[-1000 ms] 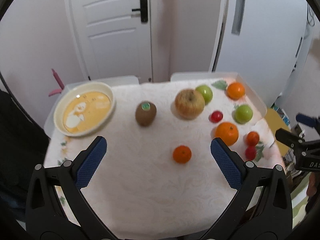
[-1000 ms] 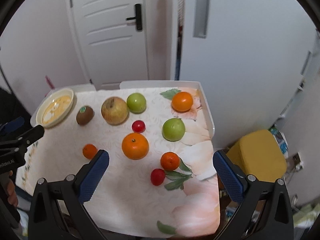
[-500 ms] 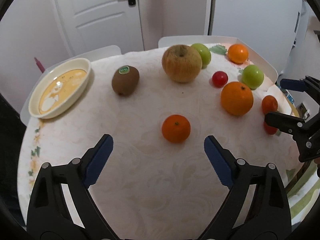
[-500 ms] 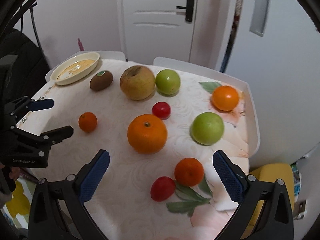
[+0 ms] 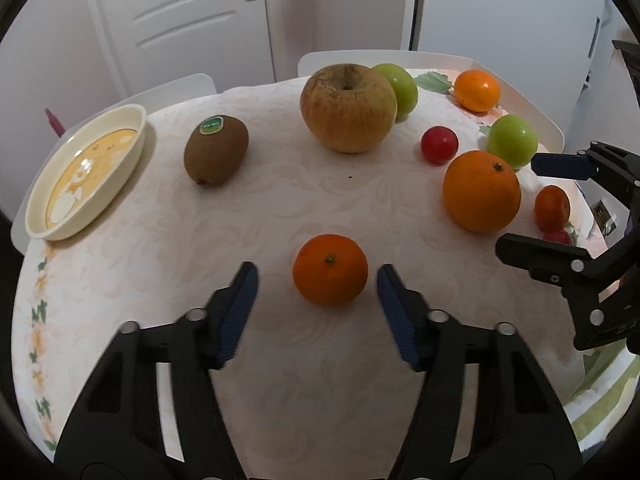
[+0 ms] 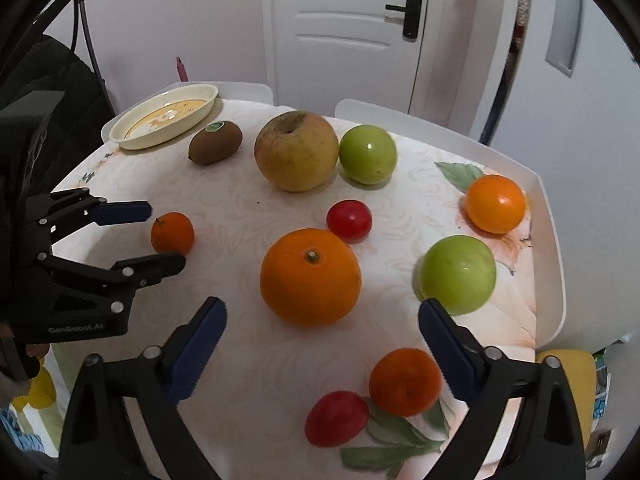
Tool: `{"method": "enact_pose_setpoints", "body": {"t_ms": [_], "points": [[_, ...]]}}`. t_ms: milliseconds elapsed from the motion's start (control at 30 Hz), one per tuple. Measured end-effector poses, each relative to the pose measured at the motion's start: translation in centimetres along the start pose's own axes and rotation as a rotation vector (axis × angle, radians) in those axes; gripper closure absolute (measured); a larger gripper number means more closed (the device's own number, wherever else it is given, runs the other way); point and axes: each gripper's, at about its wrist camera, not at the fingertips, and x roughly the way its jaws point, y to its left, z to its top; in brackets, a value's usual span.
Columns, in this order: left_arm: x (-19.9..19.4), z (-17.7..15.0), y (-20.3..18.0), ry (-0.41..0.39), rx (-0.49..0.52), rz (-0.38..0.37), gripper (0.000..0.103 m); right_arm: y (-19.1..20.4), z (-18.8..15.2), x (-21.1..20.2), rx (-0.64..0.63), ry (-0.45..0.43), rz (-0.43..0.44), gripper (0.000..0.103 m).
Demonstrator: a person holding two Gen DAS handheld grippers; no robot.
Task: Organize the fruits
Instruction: 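Reach the left gripper to the small mandarin while the right gripper approaches the large orange, then close the left gripper on the mandarin while the right gripper grasps the large orange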
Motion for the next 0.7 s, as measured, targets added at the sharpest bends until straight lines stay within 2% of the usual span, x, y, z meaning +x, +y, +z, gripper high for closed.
{"method": "enact_pose_setpoints", "body": {"t_ms": [67, 167, 267, 400, 700], "points": [[0.3, 0.0, -0.1, 0.007, 0.007, -0.005, 0.050, 0.0, 0.1, 0.4, -0.005, 0.007, 0.004, 0.011], [0.4, 0.0, -0.3, 0.011, 0.017, -0.021, 0.060, -0.1, 0.1, 0.8, -0.014, 0.009, 0.011, 0.011], [0.4, 0.0, -0.4, 0.014, 0.021, -0.017, 0.061, 0.0, 0.2, 1.2, -0.021, 0.012, 0.018, 0.014], [0.3, -0.1, -0.4, 0.017, 0.026, -0.008, 0.061, 0.3, 0.4, 2.0, -0.041, 0.031, 0.029, 0.027], [-0.1, -0.8, 0.1, 0.020, 0.010, 0.020, 0.062, 0.7, 0.8, 2.6, -0.058, 0.039, 0.041, 0.036]]}}
